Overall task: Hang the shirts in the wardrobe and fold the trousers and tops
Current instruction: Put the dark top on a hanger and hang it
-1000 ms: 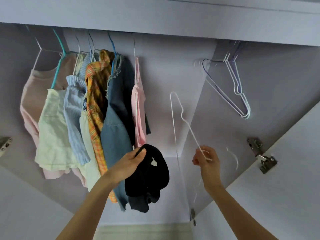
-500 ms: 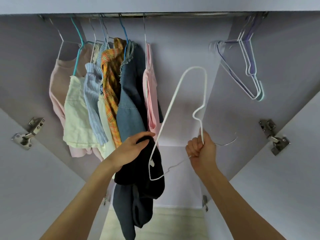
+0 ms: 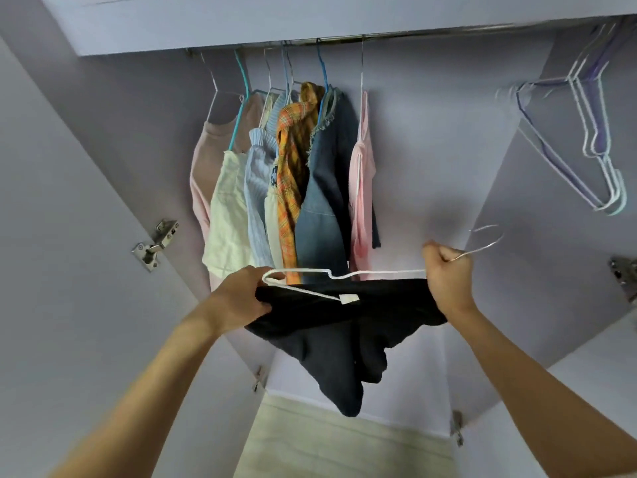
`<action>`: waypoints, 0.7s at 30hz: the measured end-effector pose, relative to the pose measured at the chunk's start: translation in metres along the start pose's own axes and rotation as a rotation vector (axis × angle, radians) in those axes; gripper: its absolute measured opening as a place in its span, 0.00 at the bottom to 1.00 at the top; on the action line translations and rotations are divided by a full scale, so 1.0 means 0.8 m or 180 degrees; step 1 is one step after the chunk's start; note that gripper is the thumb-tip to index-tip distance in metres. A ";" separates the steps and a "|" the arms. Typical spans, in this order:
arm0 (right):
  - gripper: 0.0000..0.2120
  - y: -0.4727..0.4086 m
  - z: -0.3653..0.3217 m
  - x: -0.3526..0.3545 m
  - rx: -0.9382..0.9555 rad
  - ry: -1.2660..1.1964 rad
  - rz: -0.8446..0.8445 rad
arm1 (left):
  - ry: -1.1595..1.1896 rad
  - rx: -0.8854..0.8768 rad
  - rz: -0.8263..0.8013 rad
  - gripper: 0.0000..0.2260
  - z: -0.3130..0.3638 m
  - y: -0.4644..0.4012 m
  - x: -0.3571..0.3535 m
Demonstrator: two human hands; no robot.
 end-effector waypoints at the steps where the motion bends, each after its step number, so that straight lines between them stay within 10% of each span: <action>1: 0.28 -0.003 -0.008 -0.003 0.0188 0.0155 -0.0106 | -0.0159 0.0090 -0.0032 0.22 -0.011 -0.004 -0.010; 9: 0.31 -0.002 -0.009 -0.008 0.0698 0.1212 -0.0271 | 0.0016 0.1073 0.0510 0.13 -0.075 -0.028 -0.025; 16: 0.30 0.030 -0.027 -0.052 0.1691 0.2186 -0.0729 | 0.0800 0.0610 0.0416 0.07 -0.036 -0.040 -0.023; 21: 0.29 0.005 -0.025 -0.054 0.0829 0.1741 -0.0444 | 0.1221 -0.0396 -0.0022 0.21 0.014 -0.035 -0.020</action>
Point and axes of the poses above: each hand's wrist, its own y-axis away from the middle knuckle, its own x-axis out of the back of the hand, z = x × y, the point moved 6 cm from there along -y, towards the middle knuckle, and after that the axes turned 8 degrees about y, right-handed, at the moved point
